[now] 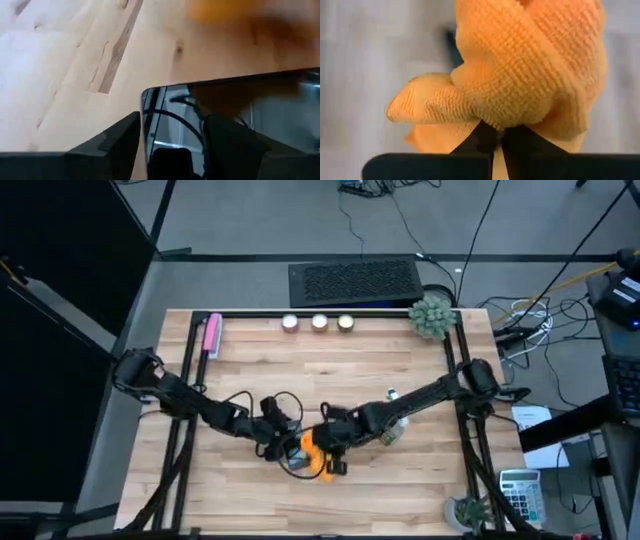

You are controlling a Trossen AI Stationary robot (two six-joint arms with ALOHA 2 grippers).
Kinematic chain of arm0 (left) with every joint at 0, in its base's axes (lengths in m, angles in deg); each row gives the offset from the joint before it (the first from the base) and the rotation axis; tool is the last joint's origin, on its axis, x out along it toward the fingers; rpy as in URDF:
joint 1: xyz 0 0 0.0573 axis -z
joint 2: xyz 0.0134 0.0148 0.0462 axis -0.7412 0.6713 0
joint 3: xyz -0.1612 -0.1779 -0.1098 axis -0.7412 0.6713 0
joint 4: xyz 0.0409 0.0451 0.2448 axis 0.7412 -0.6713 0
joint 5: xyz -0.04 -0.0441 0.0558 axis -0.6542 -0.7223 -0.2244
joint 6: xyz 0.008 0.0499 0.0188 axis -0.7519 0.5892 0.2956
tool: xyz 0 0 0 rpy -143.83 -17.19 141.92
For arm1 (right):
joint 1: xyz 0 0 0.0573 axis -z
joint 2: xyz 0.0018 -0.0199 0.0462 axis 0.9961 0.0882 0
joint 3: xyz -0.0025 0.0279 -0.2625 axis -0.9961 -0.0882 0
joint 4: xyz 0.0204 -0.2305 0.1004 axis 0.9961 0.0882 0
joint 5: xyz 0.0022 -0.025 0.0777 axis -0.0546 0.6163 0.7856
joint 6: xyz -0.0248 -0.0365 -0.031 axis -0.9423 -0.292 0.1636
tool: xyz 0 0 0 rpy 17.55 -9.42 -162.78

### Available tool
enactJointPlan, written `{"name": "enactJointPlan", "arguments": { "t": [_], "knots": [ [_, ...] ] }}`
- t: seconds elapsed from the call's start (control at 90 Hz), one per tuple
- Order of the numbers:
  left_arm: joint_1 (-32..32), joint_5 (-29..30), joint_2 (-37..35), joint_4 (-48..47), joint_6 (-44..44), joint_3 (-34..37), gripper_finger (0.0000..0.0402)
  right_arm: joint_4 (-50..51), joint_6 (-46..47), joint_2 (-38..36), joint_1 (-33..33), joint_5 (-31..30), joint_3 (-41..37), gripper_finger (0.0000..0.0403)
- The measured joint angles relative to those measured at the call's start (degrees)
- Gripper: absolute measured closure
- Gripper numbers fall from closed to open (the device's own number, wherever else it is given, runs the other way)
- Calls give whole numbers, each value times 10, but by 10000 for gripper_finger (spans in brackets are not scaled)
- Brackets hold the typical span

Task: Apply microfiber cloth
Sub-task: Wipe the front side of the pink cellphone using the orange microfiber cloth, then adjust the pink cellphone

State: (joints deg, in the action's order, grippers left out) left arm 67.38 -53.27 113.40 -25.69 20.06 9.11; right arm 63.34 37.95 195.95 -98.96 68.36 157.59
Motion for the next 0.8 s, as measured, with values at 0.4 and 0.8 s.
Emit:
{"name": "enactJointPlan", "arguments": {
  "t": [0.4, 0.8],
  "knots": [
    [27, -5, -157, -212, -3, -75, 187, 151, 9, -34, 91, -17, 6, 284],
    [121, 35, -105, -259, -168, -28, 187, -87, -82, -36, 17, 38, -19, 217]
  ]
}}
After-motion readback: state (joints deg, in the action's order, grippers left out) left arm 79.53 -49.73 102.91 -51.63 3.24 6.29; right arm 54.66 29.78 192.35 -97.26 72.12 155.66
